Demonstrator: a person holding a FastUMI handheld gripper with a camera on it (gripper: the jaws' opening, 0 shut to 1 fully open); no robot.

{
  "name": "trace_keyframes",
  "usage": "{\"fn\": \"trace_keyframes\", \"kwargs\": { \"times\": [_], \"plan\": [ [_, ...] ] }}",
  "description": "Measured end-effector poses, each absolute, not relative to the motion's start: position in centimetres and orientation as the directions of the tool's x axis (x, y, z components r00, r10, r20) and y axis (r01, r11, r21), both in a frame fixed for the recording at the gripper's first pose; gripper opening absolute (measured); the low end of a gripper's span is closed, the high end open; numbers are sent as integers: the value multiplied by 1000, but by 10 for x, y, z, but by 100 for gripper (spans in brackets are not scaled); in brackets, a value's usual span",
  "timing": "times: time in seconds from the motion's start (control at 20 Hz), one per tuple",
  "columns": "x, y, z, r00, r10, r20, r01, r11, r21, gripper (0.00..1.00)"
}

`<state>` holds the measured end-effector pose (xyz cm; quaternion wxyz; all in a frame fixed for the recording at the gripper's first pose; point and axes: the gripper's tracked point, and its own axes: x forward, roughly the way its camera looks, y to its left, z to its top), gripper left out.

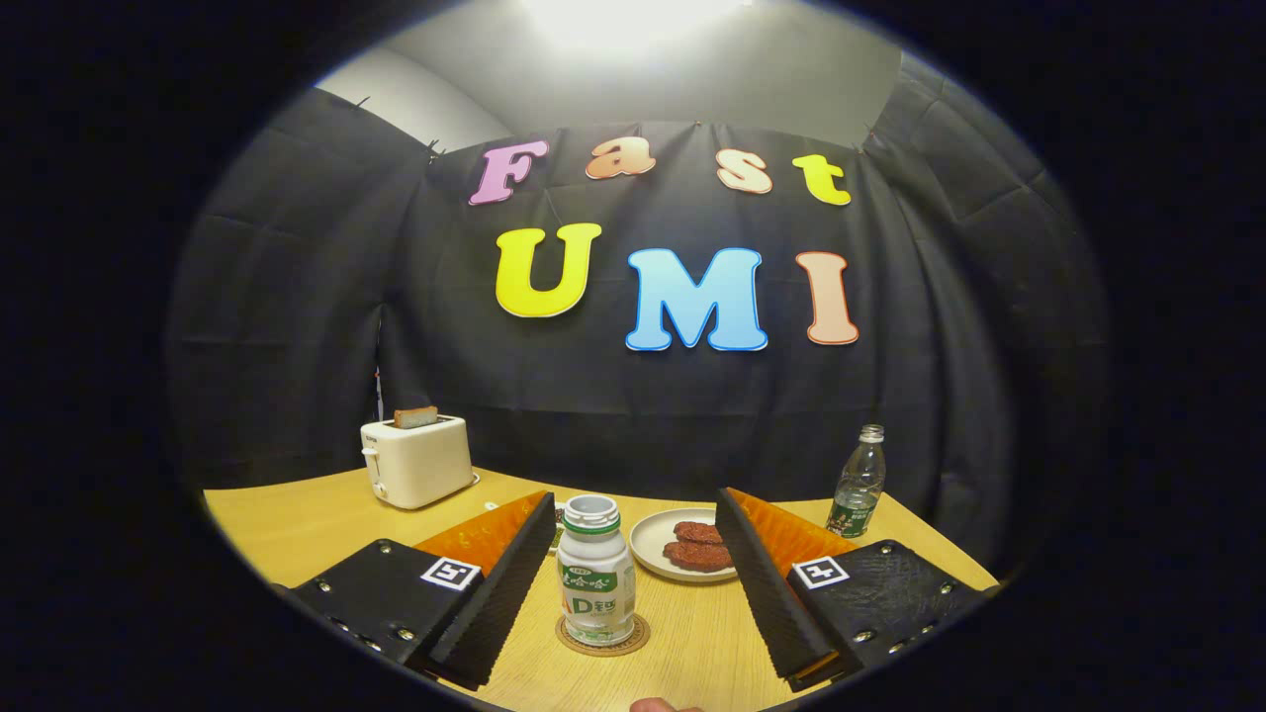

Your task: Take the bottle from table, then pour the juice into the cup, finally place the bottle on the coaster

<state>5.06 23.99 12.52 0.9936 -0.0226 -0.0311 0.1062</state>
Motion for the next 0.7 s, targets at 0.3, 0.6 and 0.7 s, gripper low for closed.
{"fn": "trace_keyframes", "kwargs": {
  "times": [0.3, 0.6, 0.7],
  "plan": [
    [30, 199, 153, 989, 140, 48, -137, 989, -59, 99],
    [18, 186, 199, 988, 120, 99, -112, 990, -82, 99],
    [14, 182, 202, 988, 117, 106, -107, 990, -91, 99]
  ]
}}
